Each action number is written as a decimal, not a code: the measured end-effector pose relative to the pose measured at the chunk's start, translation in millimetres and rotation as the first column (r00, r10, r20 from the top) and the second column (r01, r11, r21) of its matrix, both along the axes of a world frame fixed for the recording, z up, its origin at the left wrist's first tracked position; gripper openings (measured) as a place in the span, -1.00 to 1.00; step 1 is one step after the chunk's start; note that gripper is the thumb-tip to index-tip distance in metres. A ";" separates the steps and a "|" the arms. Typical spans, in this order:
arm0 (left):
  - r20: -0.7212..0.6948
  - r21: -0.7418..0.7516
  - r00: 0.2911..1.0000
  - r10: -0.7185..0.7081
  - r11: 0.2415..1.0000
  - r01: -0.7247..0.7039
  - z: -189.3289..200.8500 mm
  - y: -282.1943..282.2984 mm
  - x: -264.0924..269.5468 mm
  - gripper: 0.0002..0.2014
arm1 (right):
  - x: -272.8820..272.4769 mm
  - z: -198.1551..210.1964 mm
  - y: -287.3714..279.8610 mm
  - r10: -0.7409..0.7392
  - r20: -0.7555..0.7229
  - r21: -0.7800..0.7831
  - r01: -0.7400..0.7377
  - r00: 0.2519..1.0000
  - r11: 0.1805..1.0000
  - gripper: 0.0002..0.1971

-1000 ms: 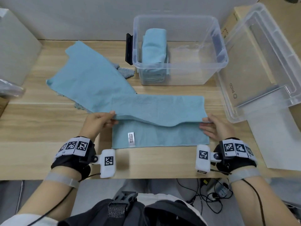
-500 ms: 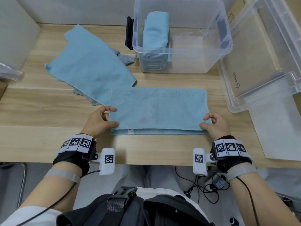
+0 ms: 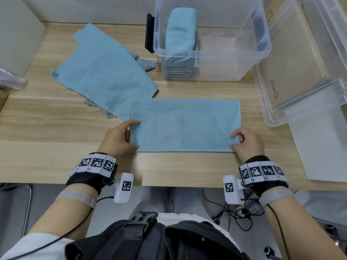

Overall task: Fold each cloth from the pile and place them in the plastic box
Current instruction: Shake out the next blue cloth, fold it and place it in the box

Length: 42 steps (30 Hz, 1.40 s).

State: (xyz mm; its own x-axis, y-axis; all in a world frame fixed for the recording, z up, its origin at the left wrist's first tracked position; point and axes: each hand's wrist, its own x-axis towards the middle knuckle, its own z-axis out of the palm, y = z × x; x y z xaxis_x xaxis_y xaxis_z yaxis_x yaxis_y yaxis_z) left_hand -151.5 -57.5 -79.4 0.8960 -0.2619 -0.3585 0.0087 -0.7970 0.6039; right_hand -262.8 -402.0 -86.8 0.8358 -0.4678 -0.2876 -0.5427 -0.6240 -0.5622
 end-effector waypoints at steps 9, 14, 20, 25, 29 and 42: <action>0.265 -0.127 0.950 -0.168 0.970 0.207 12.9 -22.2 29.2 -0.53 | 45.2 32.1 40.6 0.106 0.036 -0.050 -0.104 0.994 0.993 -0.62; -0.045 -0.047 0.841 -0.539 0.842 0.537 -11.1 -61.9 34.5 0.07 | 90.5 11.0 127.0 0.509 -0.128 0.122 -0.496 0.851 0.860 -0.12; -0.057 0.320 0.753 -0.656 0.702 0.636 -35.0 -44.3 45.8 0.35 | 90.1 -20.1 113.2 0.420 -0.332 -0.053 -0.461 0.845 0.886 0.20; -0.035 0.322 0.773 -0.634 0.725 0.609 -34.8 -41.5 45.3 0.36 | 81.7 -15.6 67.6 0.167 -0.401 -0.131 -0.237 0.901 0.963 0.24; -0.030 0.373 0.818 -0.575 0.752 0.543 -28.9 -42.2 42.5 0.38 | 70.1 -15.2 46.9 0.077 -0.422 -0.150 -0.154 0.903 0.977 0.25; 0.029 -0.268 0.978 0.209 0.944 -0.194 1.1 -10.6 65.3 -0.47 | 109.7 31.8 84.5 -0.090 -0.118 0.321 0.124 0.989 0.939 -0.36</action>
